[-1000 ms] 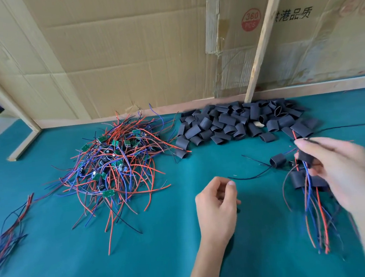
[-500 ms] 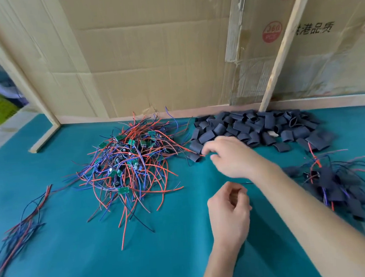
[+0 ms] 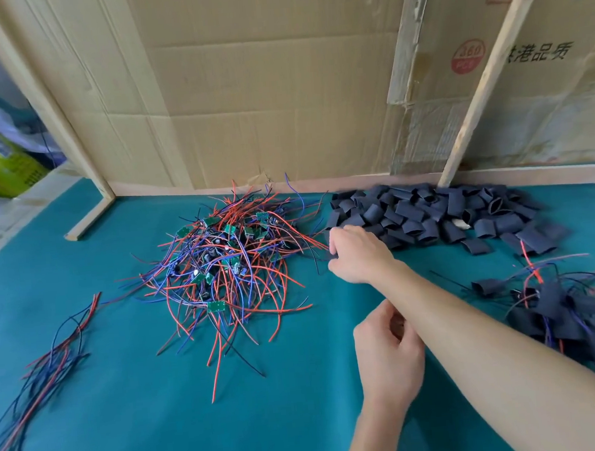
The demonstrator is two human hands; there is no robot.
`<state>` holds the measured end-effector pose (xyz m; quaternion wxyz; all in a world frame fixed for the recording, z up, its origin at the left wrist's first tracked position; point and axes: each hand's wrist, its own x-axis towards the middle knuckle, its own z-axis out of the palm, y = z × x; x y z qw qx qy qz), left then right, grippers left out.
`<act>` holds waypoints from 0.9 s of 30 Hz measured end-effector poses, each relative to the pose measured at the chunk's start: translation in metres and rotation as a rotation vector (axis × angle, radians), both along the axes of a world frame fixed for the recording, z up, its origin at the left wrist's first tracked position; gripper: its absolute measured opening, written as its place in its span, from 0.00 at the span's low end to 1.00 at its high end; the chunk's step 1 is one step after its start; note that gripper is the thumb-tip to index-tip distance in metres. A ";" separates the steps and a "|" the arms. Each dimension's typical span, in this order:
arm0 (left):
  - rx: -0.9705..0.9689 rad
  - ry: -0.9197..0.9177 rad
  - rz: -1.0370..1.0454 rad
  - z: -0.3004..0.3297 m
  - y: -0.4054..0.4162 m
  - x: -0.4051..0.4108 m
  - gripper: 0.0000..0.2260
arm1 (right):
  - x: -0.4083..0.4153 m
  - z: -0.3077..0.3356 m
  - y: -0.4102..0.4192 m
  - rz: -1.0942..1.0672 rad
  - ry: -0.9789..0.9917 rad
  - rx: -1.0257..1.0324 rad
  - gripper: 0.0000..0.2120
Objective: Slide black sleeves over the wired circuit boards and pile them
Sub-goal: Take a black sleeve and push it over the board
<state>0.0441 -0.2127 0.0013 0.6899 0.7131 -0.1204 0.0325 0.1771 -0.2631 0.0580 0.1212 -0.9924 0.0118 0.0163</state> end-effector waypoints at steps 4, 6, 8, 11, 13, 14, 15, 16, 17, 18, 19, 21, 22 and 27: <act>0.012 0.032 0.037 -0.002 0.000 -0.001 0.08 | -0.003 0.005 -0.010 -0.086 -0.060 0.142 0.04; -0.001 0.049 0.080 -0.003 0.001 0.000 0.07 | -0.008 0.009 -0.019 -0.130 -0.077 0.249 0.06; -0.062 0.087 0.141 -0.004 0.000 0.002 0.08 | -0.015 0.011 -0.029 -0.156 -0.102 0.332 0.05; -0.122 0.147 0.207 -0.005 -0.001 0.005 0.11 | -0.025 0.013 -0.040 -0.142 -0.072 0.400 0.06; -0.113 0.155 0.193 -0.004 -0.002 0.005 0.11 | -0.027 0.011 -0.042 -0.129 -0.037 0.376 0.09; -0.109 0.158 0.182 -0.004 -0.002 0.004 0.11 | -0.025 0.010 -0.041 -0.131 -0.056 0.348 0.11; -0.105 0.159 0.176 -0.004 -0.002 0.003 0.11 | -0.022 0.010 -0.038 -0.138 -0.096 0.320 0.13; -0.102 0.156 0.174 -0.003 -0.002 0.002 0.11 | -0.018 0.011 -0.034 -0.142 -0.134 0.312 0.14; -0.095 0.152 0.173 -0.002 -0.001 0.002 0.10 | -0.013 0.014 -0.027 -0.135 -0.150 0.311 0.15; -0.081 0.145 0.168 -0.002 -0.001 0.002 0.10 | -0.008 0.016 -0.018 -0.112 -0.135 0.311 0.16; -0.063 0.135 0.164 -0.002 -0.001 0.003 0.10 | -0.002 0.018 -0.008 -0.080 -0.095 0.312 0.16; -0.059 0.111 0.158 -0.001 0.000 0.002 0.08 | 0.011 0.019 0.011 -0.038 -0.022 0.314 0.16; -0.077 0.106 0.150 0.000 0.001 0.001 0.07 | 0.017 0.018 0.019 -0.032 -0.013 0.305 0.14; -0.136 0.102 0.095 0.004 0.005 0.000 0.06 | 0.035 -0.003 0.037 -0.113 -0.045 0.083 0.12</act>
